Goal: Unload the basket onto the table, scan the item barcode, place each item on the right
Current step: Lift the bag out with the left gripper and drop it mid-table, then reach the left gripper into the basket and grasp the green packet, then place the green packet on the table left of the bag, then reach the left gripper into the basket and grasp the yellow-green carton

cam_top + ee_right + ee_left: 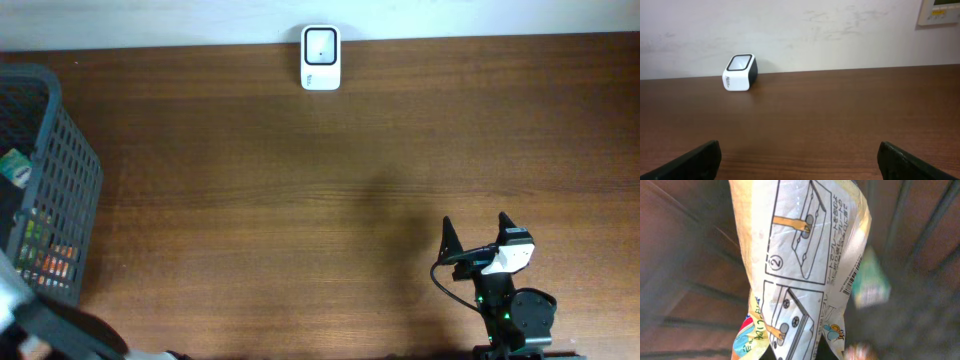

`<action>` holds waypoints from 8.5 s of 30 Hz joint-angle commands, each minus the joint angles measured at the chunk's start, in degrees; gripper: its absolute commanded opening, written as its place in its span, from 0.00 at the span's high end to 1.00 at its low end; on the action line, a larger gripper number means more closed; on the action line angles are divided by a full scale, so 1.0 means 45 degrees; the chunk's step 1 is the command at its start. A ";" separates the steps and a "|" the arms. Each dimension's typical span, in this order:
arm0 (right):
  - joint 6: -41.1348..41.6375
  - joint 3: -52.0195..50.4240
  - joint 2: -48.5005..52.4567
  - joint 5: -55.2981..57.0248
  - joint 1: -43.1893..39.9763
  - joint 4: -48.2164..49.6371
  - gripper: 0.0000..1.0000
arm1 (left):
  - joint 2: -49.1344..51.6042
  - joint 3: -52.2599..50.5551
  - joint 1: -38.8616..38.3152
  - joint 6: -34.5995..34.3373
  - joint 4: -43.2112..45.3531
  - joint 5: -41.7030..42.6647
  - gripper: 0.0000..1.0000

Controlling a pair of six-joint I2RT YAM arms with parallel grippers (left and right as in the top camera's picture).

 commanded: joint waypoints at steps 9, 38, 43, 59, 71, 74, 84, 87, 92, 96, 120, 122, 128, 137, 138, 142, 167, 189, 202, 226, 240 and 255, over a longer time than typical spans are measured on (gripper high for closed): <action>-0.0049 -0.0102 -0.0083 -0.0126 0.0000 -0.0005 0.01 | -0.4216 0.0646 -0.5736 -0.1928 -0.0204 0.6834 1.00; -0.0049 -0.0102 -0.0083 -0.0131 0.0000 -0.0005 0.01 | 0.5246 0.0641 -1.5091 -0.4172 -0.7116 1.1186 0.42; -0.0049 -0.0102 -0.0083 -0.0131 0.0000 -0.0005 0.01 | 0.5207 0.1375 -1.4911 -0.4167 -0.7393 1.1283 0.01; -0.0049 -0.0102 -0.0083 -0.0126 0.0000 -0.0005 0.01 | 0.3415 1.2653 -0.9209 -0.4167 -1.2172 0.3750 0.01; -0.0049 -0.0102 -0.0083 -0.0126 0.0000 -0.0005 0.01 | 0.2686 1.2356 -0.2934 -0.7499 -1.1492 -0.0155 0.01; -0.0049 -0.0102 -0.0083 -0.0131 0.0000 -0.0005 0.01 | 0.2783 1.1516 -0.2030 -0.7490 -1.1409 -0.0151 0.01; -0.0049 -0.0102 -0.0083 -0.0126 0.0000 -0.0005 0.01 | 0.4143 0.7713 -0.1039 -0.5183 -0.9078 0.0078 0.01; -0.0049 -0.0102 -0.0083 -0.0131 0.0000 -0.0005 0.01 | 0.5051 0.7509 -0.1039 -0.4449 -0.8340 0.0083 0.03; -0.0049 -0.0102 -0.0083 -0.0131 0.0000 -0.0005 0.01 | 0.6441 0.7509 -0.1039 -0.4435 -0.7631 0.0087 0.05; -0.0049 -0.0102 -0.0083 -0.0126 0.0000 -0.0005 0.01 | 0.7305 0.7509 -0.1044 -0.4425 -0.7145 0.0087 0.06; -0.0049 -0.0102 -0.0083 -0.0131 0.0000 -0.0005 0.01 | 0.9617 0.7509 -0.1073 -0.3570 -0.5202 0.0296 0.10; -0.0049 -0.0102 -0.0083 -0.0131 0.0000 -0.0005 0.01 | 0.9797 0.7509 -0.1073 -0.3570 -0.5202 0.0291 0.14; -0.0049 -0.0102 -0.0083 -0.0126 0.0000 -0.0005 0.01 | 0.9850 0.7509 -0.1073 -0.3570 -0.4983 0.0738 0.47; -0.0049 -0.0102 -0.0083 -0.0126 0.0000 -0.0005 0.01 | 1.0180 0.7519 -0.1078 -0.3575 -0.5013 0.1209 0.81; -0.0049 -0.0102 -0.0083 -0.0126 0.0000 -0.0005 0.01 | 1.0117 0.7533 -0.1078 -0.3575 -0.5085 0.1209 0.82; -0.0049 -0.0102 -0.0083 -0.0126 0.0000 -0.0005 0.01 | 0.9209 0.7757 -0.1127 -0.3585 -0.5561 0.1695 0.81; -0.0049 -0.0102 -0.0083 -0.0126 0.0000 -0.0005 0.01 | 0.0593 0.7499 -0.7189 -0.2807 -1.0452 0.5950 0.75; -0.0049 -0.0102 -0.0083 -0.0126 0.0000 -0.0005 0.01 | 0.3045 0.1496 -1.3090 0.1525 -1.0350 0.4954 0.27; -0.0049 -0.0102 -0.0083 -0.0131 0.0000 -0.0005 0.01 | 0.2817 0.5124 -1.2021 -0.1122 -0.9865 0.4949 0.01; -0.0049 -0.0102 -0.0083 -0.0126 0.0000 -0.0005 0.01 | 0.0923 0.8976 -0.0685 -0.6732 -1.0355 0.2516 0.01; -0.0049 -0.0102 -0.0083 -0.0131 0.0000 -0.0005 0.01 | 0.0937 0.1200 0.1690 -0.0782 -0.7728 0.2511 0.01; -0.0049 -0.0102 -0.0083 -0.0126 0.0000 -0.0005 0.01 | 0.3041 -0.0345 0.1569 0.2288 -0.5391 0.2540 0.04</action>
